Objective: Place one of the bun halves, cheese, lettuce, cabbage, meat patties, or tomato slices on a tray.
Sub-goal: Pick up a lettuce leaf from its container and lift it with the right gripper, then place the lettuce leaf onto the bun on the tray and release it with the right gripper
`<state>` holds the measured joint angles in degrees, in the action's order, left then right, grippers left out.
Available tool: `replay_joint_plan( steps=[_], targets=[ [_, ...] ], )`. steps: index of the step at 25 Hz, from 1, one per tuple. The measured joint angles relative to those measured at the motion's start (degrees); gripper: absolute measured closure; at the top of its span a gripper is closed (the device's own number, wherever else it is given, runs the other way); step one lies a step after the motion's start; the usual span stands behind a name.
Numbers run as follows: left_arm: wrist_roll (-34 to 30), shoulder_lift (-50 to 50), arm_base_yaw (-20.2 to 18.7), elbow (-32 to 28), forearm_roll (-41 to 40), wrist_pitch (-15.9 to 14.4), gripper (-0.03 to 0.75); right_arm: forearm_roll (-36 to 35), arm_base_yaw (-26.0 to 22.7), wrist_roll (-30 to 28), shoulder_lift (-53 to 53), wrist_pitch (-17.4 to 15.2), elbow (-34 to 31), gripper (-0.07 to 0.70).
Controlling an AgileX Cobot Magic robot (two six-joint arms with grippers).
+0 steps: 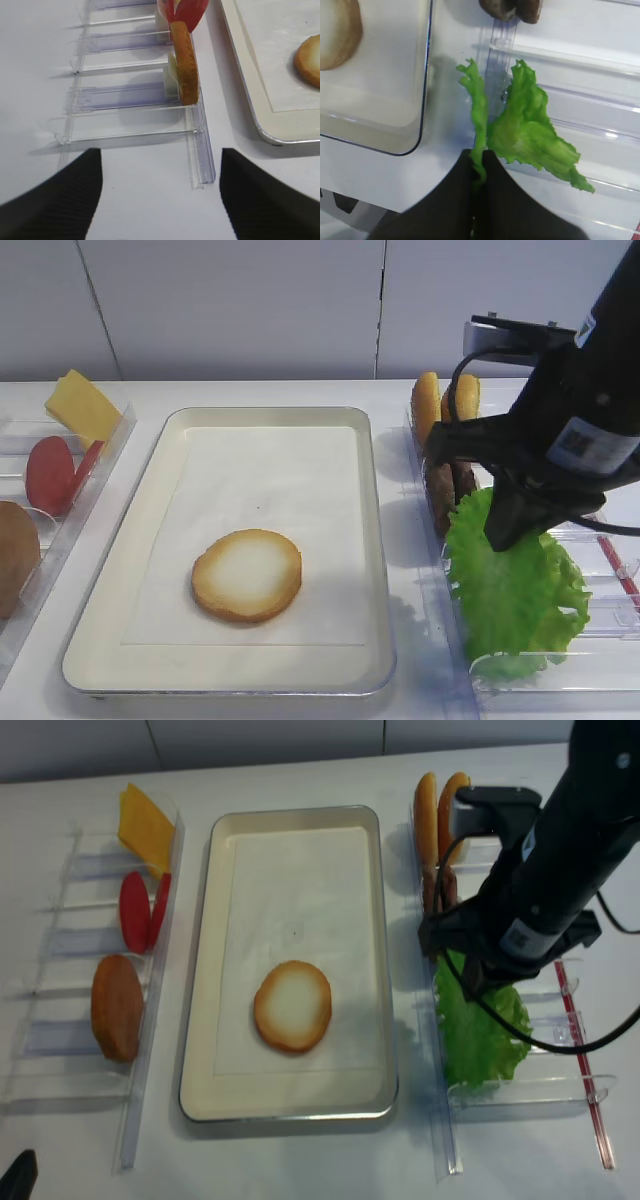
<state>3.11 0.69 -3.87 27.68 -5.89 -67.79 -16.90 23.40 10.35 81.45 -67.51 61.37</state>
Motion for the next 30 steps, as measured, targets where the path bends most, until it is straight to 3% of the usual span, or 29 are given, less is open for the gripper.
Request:
replay_joint_plan(
  steps=[5,10,15,20,24,30],
  targets=[
    [0.0,0.0,0.0,0.0,0.0,0.0,0.249,-1.3,0.0,0.0,-2.2,-0.2,0.0,0.575],
    [0.0,0.0,0.0,0.0,0.0,0.0,0.249,-8.1,0.0,-3.4,-2.6,1.0,0.0,0.575],
    [0.0,0.0,0.0,0.0,0.0,0.0,0.249,-14.1,1.5,-6.8,-2.6,5.1,0.0,0.575],
    [0.0,0.0,0.0,0.0,0.0,0.0,0.249,-15.2,7.7,-7.2,-2.6,12.4,0.0,0.575],
    [0.0,0.0,0.0,0.0,0.0,0.0,0.249,-17.5,8.6,-7.2,-2.6,17.0,0.0,0.575],
    [0.0,0.0,0.0,0.0,0.0,0.0,0.249,-22.5,8.8,-9.9,0.0,18.7,0.0,0.576]
  ],
)
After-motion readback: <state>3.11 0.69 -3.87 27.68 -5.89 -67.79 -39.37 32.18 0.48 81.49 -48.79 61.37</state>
